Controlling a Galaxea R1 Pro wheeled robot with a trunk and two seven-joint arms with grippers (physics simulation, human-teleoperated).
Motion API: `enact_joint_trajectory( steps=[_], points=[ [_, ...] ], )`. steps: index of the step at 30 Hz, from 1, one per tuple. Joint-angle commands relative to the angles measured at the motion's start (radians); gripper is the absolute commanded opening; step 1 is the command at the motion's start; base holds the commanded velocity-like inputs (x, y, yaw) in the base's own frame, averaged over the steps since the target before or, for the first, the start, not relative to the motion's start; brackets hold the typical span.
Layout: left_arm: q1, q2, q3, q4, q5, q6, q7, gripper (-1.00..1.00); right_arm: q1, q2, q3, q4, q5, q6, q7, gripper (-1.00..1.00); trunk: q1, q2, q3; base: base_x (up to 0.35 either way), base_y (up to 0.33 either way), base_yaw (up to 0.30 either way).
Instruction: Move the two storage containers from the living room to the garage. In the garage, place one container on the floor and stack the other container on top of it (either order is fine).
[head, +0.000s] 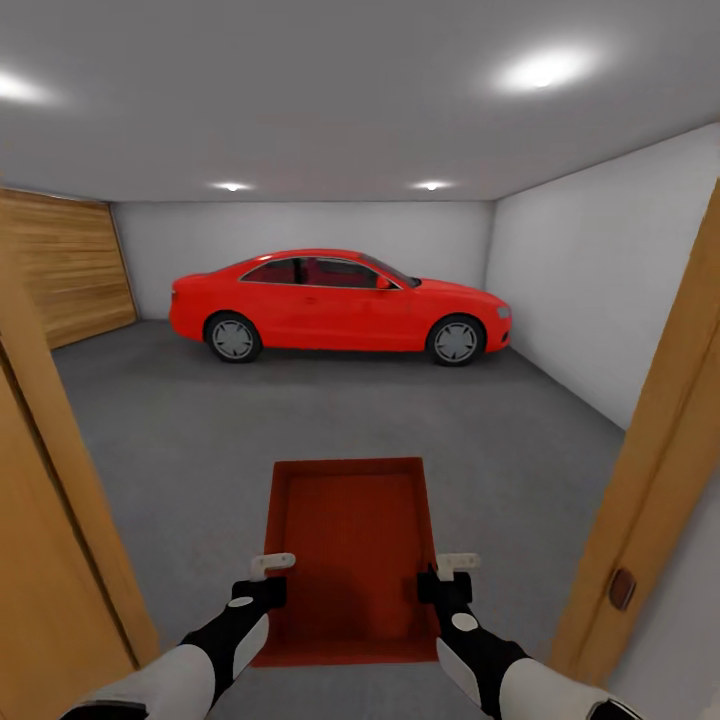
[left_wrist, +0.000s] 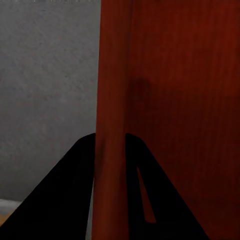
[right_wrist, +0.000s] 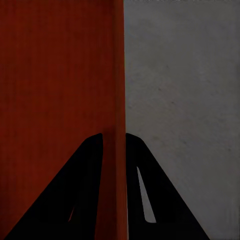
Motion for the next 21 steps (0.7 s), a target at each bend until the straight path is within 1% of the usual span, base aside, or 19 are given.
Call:
enact_joint_trajectory(
  steps=[1,21],
  points=[
    [-0.001,0.012,0.026,-0.002,-0.008,-0.004,0.013,-1.0,-0.001,0.0,-0.012,-0.002,0.003,0.003,0.012,-1.0,0.001,-0.002,-0.002,0.311,0.0,0.0],
    [-0.001,0.014,0.025,0.0,-0.007,-0.004,0.013,-1.0,-0.001,0.0,-0.012,-0.002,0.003,0.003,0.012,-1.0,0.001,-0.002,-0.002,0.32,0.0,0.0]
  ],
)
